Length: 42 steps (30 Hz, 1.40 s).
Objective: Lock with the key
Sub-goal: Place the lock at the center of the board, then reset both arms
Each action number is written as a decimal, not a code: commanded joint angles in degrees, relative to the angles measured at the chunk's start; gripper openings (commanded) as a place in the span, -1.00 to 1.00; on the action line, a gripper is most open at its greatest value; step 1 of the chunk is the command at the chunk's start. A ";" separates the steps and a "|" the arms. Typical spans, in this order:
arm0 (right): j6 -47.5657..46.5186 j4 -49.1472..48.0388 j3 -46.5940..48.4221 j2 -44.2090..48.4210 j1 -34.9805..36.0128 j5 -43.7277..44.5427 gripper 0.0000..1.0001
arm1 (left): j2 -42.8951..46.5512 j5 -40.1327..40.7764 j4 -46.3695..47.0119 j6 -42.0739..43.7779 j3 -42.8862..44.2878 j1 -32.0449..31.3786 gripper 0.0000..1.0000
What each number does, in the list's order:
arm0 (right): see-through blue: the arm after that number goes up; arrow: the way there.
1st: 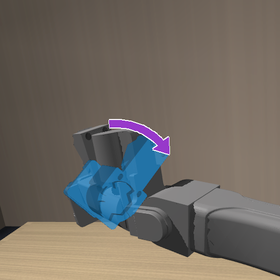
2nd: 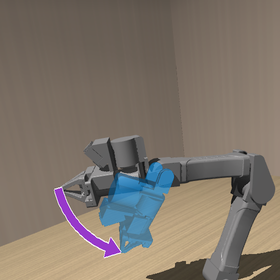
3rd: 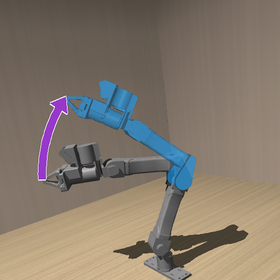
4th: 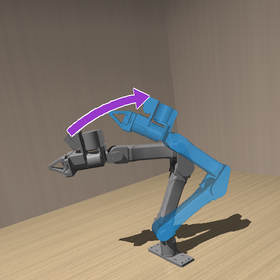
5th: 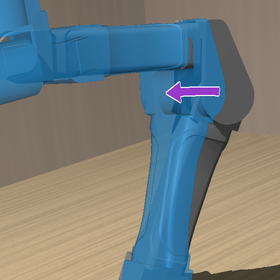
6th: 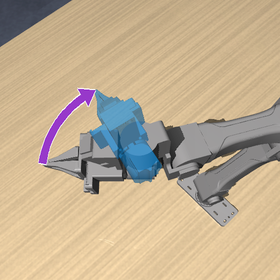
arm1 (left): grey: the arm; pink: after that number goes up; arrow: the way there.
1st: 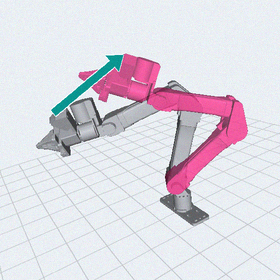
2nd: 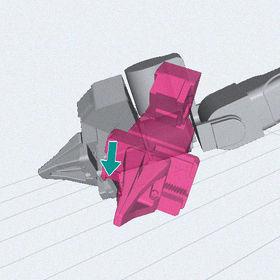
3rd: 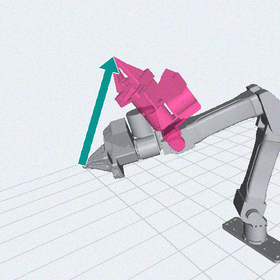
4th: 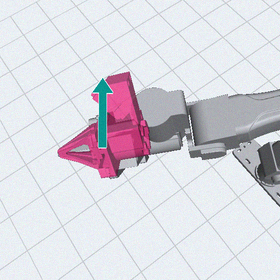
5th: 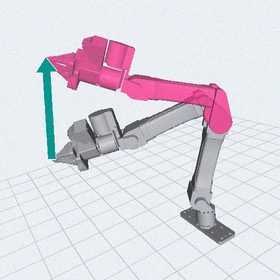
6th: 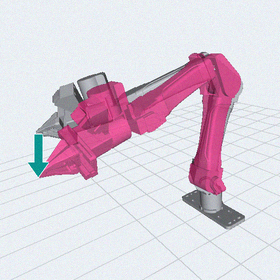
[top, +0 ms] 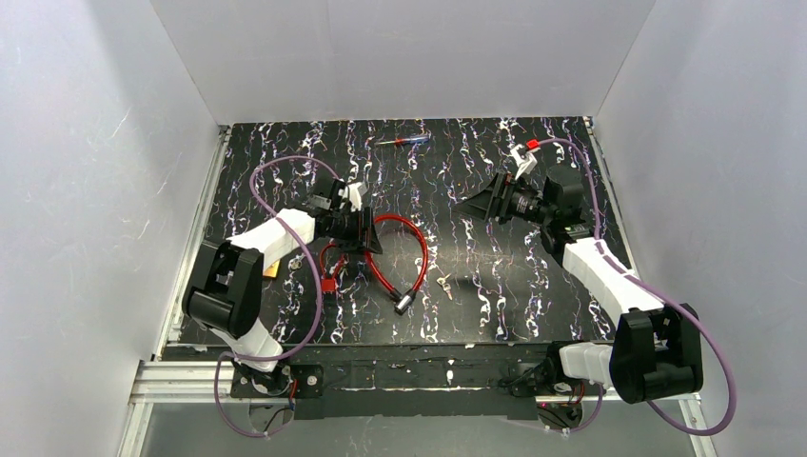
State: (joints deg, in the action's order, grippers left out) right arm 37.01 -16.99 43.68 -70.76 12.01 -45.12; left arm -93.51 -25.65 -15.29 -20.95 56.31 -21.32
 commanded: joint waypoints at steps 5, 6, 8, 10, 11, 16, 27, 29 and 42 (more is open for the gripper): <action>-3.72 1.94 4.07 0.32 -0.82 0.80 0.97 | 2.64 1.90 -5.45 4.88 6.13 0.22 0.21; -4.20 2.25 4.23 0.29 -0.92 0.87 0.97 | 3.02 2.38 -6.13 5.54 6.87 0.23 0.27; -5.31 3.91 4.82 0.00 -1.38 0.90 0.97 | 3.92 3.15 -7.57 7.40 8.60 0.17 0.40; -6.59 5.58 5.49 -0.37 -2.16 0.59 0.97 | 5.05 4.60 -9.74 8.88 10.35 0.22 0.63; -7.31 6.44 5.77 -0.47 -2.66 0.43 0.97 | 5.69 5.13 -10.78 9.56 11.27 0.18 0.74; -15.80 16.54 9.17 -0.30 -9.50 -1.56 0.97 | 8.30 1.37 -26.28 13.67 21.04 5.38 0.97; -46.54 35.08 6.45 -3.82 -18.94 10.27 0.97 | 21.53 -0.16 -29.12 24.49 9.02 33.47 0.97; -46.95 35.05 6.41 -4.91 -18.89 10.64 0.97 | 21.68 1.20 -28.27 24.24 7.96 33.47 0.97; -46.80 35.02 4.90 -4.15 -18.95 9.97 0.97 | 20.29 2.30 -27.17 22.52 6.90 33.46 0.97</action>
